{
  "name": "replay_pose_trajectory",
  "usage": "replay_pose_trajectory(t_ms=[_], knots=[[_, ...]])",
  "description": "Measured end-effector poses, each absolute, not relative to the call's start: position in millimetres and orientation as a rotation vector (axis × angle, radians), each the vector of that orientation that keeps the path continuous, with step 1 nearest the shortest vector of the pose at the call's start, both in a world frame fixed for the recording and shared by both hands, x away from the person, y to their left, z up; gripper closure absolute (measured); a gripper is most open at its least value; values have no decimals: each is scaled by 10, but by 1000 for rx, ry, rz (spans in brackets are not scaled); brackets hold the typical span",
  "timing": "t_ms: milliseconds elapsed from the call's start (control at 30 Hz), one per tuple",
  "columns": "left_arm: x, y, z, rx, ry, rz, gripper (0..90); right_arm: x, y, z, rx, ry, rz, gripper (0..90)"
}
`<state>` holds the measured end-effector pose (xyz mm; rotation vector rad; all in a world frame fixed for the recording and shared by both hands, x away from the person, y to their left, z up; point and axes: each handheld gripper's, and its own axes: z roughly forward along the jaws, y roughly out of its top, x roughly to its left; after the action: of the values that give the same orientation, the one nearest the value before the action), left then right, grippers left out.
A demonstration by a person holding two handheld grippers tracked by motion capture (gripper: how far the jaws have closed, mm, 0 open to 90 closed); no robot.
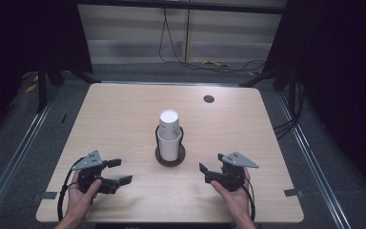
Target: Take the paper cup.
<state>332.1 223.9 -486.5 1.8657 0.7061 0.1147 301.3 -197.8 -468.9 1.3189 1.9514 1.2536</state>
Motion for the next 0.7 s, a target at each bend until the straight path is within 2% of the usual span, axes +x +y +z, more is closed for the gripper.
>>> replay_pose_trajectory(t_ms=[700], knots=[[3328,2226,-4856,1885,720,131,160,2962,-1975,-4564,1245,1998,1302,184]])
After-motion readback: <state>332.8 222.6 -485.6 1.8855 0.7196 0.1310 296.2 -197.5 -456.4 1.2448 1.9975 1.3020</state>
